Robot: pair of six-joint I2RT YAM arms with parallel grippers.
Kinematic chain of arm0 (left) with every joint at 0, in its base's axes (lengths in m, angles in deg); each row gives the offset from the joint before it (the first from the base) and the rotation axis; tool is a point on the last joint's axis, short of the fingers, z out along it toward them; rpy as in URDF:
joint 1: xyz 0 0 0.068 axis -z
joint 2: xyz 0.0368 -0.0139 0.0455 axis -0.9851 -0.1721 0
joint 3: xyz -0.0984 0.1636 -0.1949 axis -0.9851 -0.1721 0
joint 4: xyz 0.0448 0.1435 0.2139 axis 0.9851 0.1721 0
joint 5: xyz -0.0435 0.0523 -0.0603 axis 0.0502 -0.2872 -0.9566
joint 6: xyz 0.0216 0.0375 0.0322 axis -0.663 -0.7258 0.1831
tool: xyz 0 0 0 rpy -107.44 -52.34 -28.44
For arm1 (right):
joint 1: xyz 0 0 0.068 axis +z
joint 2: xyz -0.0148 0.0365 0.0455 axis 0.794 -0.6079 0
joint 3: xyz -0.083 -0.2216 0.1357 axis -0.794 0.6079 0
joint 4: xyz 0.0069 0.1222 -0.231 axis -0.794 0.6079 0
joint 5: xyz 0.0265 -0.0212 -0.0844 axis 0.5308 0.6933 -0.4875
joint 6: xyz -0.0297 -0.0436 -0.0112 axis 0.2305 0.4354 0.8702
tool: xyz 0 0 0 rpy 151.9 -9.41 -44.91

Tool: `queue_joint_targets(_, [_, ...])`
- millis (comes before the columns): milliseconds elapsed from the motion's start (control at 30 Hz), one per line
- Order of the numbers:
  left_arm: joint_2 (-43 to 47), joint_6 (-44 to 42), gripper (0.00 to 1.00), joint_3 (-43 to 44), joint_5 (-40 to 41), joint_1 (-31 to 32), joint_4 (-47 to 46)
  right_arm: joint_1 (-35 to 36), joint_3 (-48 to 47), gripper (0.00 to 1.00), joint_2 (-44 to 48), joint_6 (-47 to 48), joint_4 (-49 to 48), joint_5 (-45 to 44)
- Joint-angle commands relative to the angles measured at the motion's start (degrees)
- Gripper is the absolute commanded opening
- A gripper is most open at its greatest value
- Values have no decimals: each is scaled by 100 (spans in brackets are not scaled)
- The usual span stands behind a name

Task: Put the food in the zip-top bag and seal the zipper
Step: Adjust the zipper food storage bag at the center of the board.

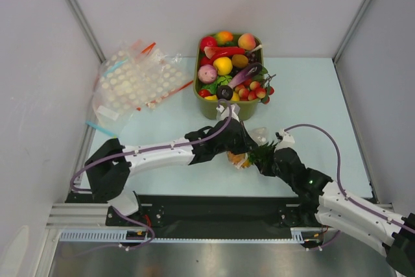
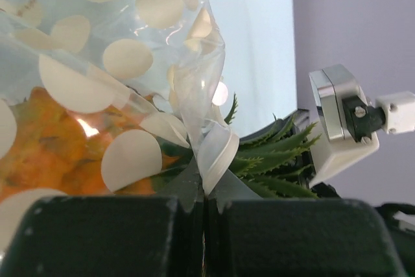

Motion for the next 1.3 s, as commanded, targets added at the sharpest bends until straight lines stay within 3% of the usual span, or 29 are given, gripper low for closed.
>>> queue_joint_targets(0, [-199,-237,0,348,-273,379,515,74,-494,8,-82,11,-939,75])
queue_joint_targets(167, [442,-124,0,33,87,344,630,65,-529,14,23,72,-913,31])
queue_joint_targets(533, [1760,887,0,-1741,-633,-376,-529,109,-608,33,-47,151,-877,189])
queue_joint_targets(633, [2164,984,0,-2006,-625,-526,-662,118,-538,40,-56,169,-1105,365])
queue_joint_targets(933, [2991,1107,0,-2429,-563,-886,-513,153,-573,45,-4,151,-914,436])
queue_joint_targets(1000, [3132,1116,0,-2473,-554,-956,-443,153,-555,52,163,151,-816,436])
queue_joint_targets(1267, [3615,1248,0,-2702,-660,-1369,-293,171,-309,49,489,55,-728,900])
